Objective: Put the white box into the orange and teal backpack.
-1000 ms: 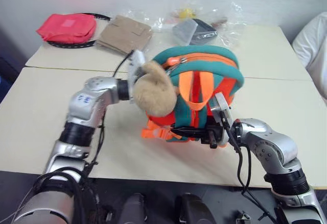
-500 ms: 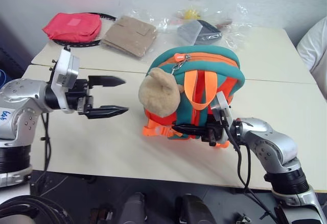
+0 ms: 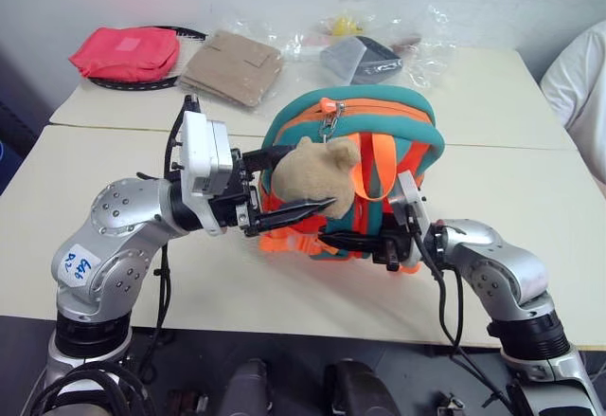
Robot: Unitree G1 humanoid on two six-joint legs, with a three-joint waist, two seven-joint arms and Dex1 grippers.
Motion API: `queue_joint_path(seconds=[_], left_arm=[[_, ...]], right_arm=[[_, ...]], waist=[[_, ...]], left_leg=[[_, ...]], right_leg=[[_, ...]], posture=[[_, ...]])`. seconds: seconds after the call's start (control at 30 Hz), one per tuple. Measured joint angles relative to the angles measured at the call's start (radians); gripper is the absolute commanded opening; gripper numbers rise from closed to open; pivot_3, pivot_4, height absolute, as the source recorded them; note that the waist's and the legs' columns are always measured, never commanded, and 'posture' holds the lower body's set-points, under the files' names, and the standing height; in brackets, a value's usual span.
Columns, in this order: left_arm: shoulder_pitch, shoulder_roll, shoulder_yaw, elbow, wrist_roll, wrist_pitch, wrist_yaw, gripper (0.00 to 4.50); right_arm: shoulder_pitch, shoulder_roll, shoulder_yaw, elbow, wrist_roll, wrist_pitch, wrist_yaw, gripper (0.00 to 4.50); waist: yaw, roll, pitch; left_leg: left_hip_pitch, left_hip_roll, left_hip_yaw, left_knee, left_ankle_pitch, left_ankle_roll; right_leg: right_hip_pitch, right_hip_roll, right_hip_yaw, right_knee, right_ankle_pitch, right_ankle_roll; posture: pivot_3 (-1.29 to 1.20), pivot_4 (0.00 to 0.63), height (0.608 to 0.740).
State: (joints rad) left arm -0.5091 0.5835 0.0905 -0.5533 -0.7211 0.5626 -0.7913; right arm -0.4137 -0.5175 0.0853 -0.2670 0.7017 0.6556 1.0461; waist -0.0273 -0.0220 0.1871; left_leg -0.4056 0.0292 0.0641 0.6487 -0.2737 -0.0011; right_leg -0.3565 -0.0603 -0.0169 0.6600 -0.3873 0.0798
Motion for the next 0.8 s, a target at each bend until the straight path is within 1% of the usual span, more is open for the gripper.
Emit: queue_joint_path(seconds=[0.07,0.17,0.23,0.37,0.47,0.6,0.73,0.8], left_arm=[[-0.001,0.04,0.022,0.04,0.009,-0.021,-0.02,1.77],[-0.02,0.117,0.079,0.136,0.023,-0.042,-0.053,1.39],[-0.035,0.196,0.104,0.209,0.046,-0.065,-0.093,1.27],[-0.045,0.284,0.133,0.358,0.131,-0.131,-0.122,1.25],[-0.034,0.273,0.125,0.435,0.164,-0.153,-0.124,1.25],[-0.022,0.194,0.116,0.528,0.171,-0.133,-0.095,1.25],[0.051,0.176,0.058,0.565,0.202,-0.12,-0.114,1.25],[0.071,0.119,0.031,0.585,0.211,-0.104,-0.102,1.25]], right_arm=[[-0.002,0.004,0.001,0.0,-0.002,-0.003,0.0,0.09],[-0.003,0.009,0.001,0.0,-0.011,-0.007,-0.004,0.09],[-0.003,0.017,0.001,0.0,-0.013,-0.01,-0.008,0.09],[0.003,0.018,0.001,0.0,-0.014,-0.016,-0.015,0.09],[0.014,0.018,0.0,-0.001,-0.014,-0.022,-0.025,0.09],[0.037,0.02,-0.001,-0.009,-0.013,-0.027,-0.041,0.09],[0.06,0.02,-0.006,-0.018,-0.013,-0.027,-0.059,0.09],[0.071,0.02,-0.011,-0.024,-0.013,-0.027,-0.065,0.09]], waist=[[-0.001,0.0,0.0],[-0.001,0.0,0.0],[-0.002,0.0,0.0],[-0.001,0.0,0.0],[-0.001,0.0,0.0],[-0.001,0.0,0.0],[-0.006,0.0,0.0],[-0.001,0.0,0.0]], left_leg=[[0.0,0.0,0.0,0.0,0.0,0.0],[0.0,0.0,0.0,0.0,0.0,-0.001],[0.0,0.0,0.0,-0.001,0.0,-0.001],[0.0,0.0,0.001,-0.002,0.0,-0.001],[0.0,0.0,0.0,-0.001,0.0,0.0],[0.0,0.0,0.0,-0.001,0.0,0.0],[0.0,0.0,0.001,-0.002,0.0,0.0],[0.0,0.0,0.001,-0.001,0.0,0.0]], right_leg=[[0.0,0.0,0.0,0.0,0.0,0.0],[-0.001,0.0,0.0,-0.001,0.0,0.0],[-0.001,0.0,0.0,-0.001,0.0,0.0],[-0.001,0.0,0.0,0.0,0.0,0.0],[-0.001,-0.001,0.0,0.001,0.0,0.0],[-0.001,-0.001,0.0,0.001,0.0,0.0],[-0.002,-0.001,0.0,0.002,0.0,0.0],[-0.002,-0.001,0.0,0.002,0.0,0.0]], posture=[[0.0,0.15,0.74],[0.0,0.15,0.74],[0.0,0.15,0.74],[0.0,0.15,0.74],[0.0,0.15,0.74],[0.0,0.15,0.74],[0.0,0.15,0.74],[0.0,0.15,0.74]])
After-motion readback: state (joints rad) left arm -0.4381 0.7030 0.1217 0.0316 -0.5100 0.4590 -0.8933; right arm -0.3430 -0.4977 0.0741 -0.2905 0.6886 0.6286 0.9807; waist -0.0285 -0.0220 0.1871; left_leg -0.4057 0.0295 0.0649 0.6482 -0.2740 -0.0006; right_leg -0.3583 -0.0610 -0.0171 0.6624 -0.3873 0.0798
